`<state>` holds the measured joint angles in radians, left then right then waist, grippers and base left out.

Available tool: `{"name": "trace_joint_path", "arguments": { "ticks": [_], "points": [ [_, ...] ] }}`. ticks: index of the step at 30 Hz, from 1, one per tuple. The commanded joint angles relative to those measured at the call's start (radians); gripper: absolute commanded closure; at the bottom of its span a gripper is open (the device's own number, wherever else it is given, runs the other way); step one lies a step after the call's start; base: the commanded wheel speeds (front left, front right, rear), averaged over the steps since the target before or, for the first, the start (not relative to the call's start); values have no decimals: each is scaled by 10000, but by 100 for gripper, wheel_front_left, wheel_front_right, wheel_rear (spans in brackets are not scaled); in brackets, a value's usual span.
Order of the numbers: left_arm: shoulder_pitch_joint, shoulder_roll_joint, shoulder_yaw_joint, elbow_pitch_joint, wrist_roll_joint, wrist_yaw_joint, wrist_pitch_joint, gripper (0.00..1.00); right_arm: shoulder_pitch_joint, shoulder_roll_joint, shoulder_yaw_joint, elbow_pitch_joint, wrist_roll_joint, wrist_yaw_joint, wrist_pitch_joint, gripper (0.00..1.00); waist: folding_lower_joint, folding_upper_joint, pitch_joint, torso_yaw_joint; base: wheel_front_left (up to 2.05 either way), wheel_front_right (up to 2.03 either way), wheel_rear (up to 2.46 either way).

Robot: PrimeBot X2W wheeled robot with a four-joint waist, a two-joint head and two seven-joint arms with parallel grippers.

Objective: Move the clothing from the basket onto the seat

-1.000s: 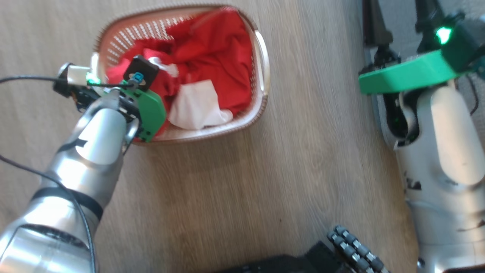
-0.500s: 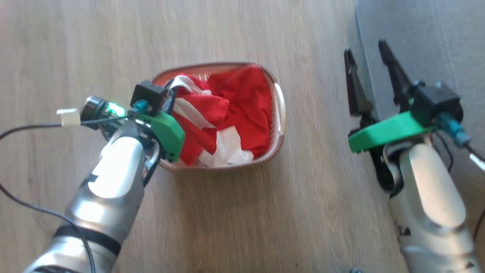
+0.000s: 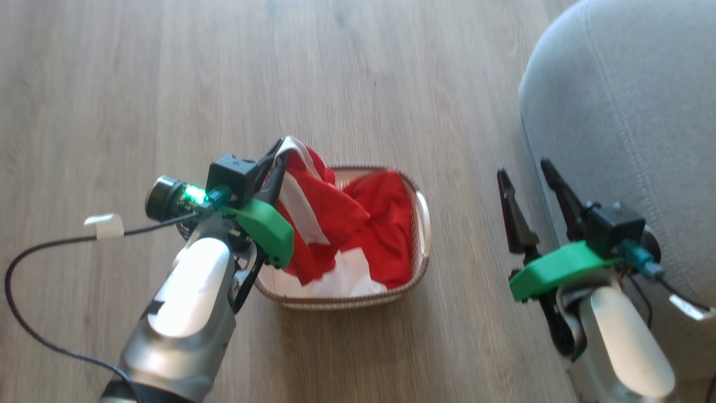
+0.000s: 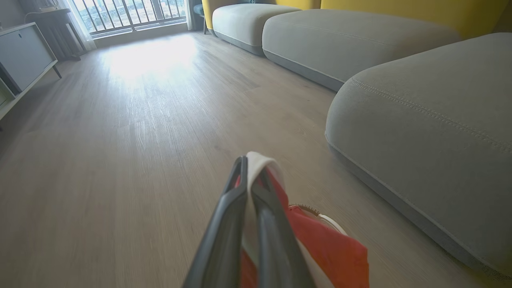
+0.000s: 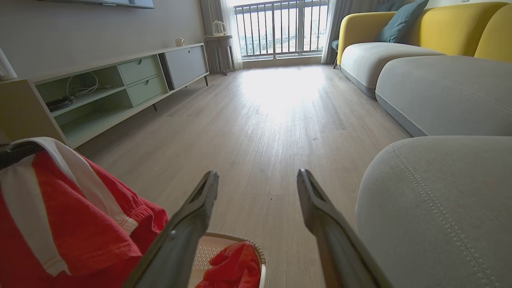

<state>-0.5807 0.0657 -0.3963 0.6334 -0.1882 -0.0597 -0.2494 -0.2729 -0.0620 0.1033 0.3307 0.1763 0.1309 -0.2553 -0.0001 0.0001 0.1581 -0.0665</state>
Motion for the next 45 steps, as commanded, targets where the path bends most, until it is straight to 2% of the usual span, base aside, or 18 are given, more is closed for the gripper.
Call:
{"name": "trace_joint_path", "arguments": {
  "ticks": [1, 8, 20, 32, 38, 41, 45],
  "points": [
    [-150, 89, 409, -470, -63, -42, -123, 100, 54, 118, 221, -230, 74, -2, -65, 0, 1, -1, -572, 98, 0, 0, 0],
    [160, -57, 462, -999, -128, -177, -124, 100, 615, 118, 247, -122, 183, -2, -65, 0, 1, -1, -1200, 255, 0, 0, 0],
    [-48, -145, 82, -2334, -384, -375, -124, 100, 807, 118, 263, -79, 245, -2, -65, 0, 1, -1, -1399, 467, 0, 0, 0],
    [-539, -153, -862, -3346, -736, -184, -124, 100, 708, 118, 417, -55, 298, -2, -65, 0, 1, -1, -1246, 605, 0, 0, 0],
    [-596, -153, -1203, -3491, -832, -107, -124, 100, 347, 118, 1159, -869, 685, -2, -65, 0, 1, -1, -1191, 648, 0, 0, 0],
    [-620, -153, -1386, -3514, -792, -114, -124, 100, 39, 89, 1813, -1412, 806, -2, -65, 0, 1, -1, -1147, 670, 0, 0, 0],
    [-604, -154, -1710, -3566, -781, -106, -124, 100, -517, -153, 2921, -1436, 934, -2, -65, 0, 1, -1, -1105, 736, 0, 0, 0]
  ]
}}
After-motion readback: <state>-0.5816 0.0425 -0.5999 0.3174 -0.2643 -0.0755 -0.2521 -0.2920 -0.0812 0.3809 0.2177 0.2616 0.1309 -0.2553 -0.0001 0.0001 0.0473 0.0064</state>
